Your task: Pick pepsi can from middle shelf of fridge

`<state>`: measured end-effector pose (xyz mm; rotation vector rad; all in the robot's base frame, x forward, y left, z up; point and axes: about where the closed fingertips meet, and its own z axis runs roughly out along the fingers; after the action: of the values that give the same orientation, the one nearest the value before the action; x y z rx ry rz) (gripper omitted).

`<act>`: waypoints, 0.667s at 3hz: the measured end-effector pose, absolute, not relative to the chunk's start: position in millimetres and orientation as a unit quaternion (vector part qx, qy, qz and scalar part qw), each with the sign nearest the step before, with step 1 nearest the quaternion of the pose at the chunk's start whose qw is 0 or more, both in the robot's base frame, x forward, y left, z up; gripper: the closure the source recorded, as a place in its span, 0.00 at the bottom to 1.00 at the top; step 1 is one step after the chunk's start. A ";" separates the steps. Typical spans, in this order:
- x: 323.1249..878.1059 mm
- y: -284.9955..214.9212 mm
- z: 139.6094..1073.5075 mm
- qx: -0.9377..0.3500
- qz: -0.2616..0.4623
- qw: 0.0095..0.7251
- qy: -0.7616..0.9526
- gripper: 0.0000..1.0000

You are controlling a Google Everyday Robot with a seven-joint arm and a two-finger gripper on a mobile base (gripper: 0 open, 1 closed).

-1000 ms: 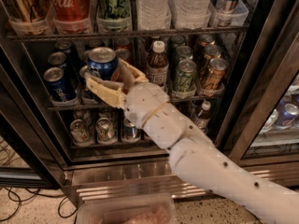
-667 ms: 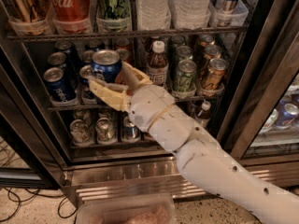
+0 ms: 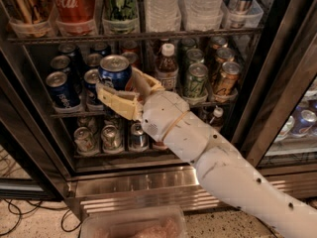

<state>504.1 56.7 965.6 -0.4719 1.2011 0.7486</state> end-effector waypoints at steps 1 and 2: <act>487.9 18.0 977.7 -0.215 0.360 0.731 0.538 1.00; 470.7 -14.4 980.2 -0.216 0.390 0.712 0.543 1.00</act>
Offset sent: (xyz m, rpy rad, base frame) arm -0.0786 -0.0840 -0.0194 -0.0709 0.1571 0.2869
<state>470.7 -14.4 980.2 -0.4788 1.2030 0.8641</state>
